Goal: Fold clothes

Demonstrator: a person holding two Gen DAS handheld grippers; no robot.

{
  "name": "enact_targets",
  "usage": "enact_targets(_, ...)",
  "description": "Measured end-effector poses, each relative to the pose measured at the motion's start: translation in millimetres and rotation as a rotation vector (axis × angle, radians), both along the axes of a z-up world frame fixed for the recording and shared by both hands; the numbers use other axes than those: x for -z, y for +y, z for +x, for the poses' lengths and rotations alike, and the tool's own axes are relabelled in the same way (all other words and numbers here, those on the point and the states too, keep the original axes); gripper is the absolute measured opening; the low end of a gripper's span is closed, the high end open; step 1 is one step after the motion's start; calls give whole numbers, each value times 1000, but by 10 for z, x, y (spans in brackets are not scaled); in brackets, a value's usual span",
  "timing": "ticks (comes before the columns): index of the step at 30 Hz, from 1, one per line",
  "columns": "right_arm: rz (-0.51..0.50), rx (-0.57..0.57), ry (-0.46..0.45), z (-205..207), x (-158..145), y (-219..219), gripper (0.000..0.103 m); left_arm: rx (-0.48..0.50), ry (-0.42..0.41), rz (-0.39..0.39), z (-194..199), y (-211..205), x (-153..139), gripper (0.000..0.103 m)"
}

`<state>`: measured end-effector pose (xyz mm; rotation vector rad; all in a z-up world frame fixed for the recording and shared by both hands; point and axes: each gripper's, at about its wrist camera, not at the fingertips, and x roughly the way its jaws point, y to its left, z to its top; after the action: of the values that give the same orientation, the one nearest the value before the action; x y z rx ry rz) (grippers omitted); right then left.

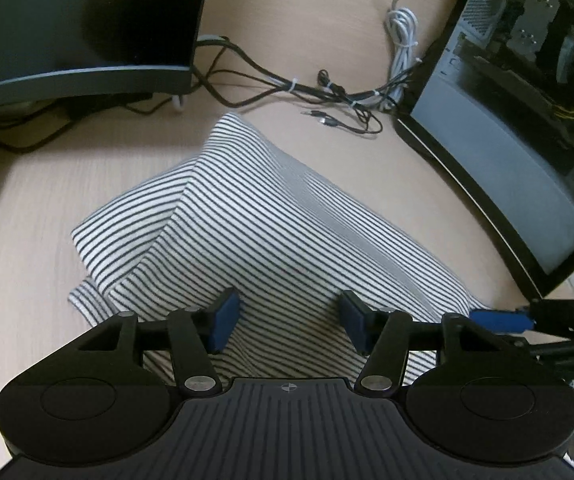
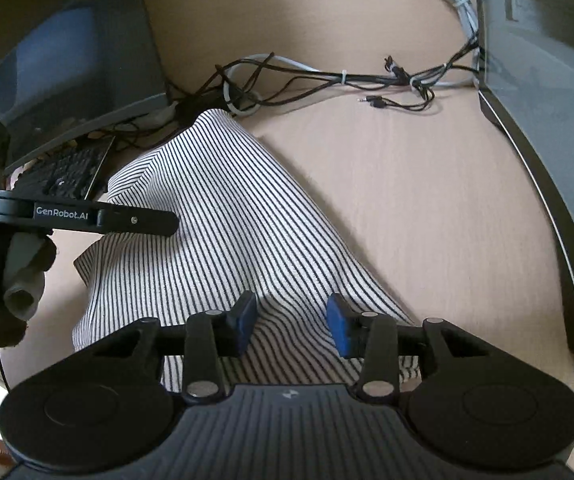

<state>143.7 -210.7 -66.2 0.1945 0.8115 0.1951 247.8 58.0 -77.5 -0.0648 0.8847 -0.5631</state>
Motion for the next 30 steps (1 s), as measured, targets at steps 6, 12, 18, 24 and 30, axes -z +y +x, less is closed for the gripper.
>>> enact_targets(6,0,22,46,39,-28,22,40,-10,37,12,59,14,-28,62)
enact_targets(12,-60,33,103,100,-71,189,42,-3,32,47,-66,24,-77,73)
enact_targets(18,-225,-1,130,196,-137,420,46,-74,32,-10,-140,309,-85,79)
enact_targets(24,-341,-24,193,281,-198,621,50,-31,-76,-123,-283,492,-237,75)
enact_targets(30,-428,-98,110,255,-325,679,41,123,16,-268,-341,225,-94,72)
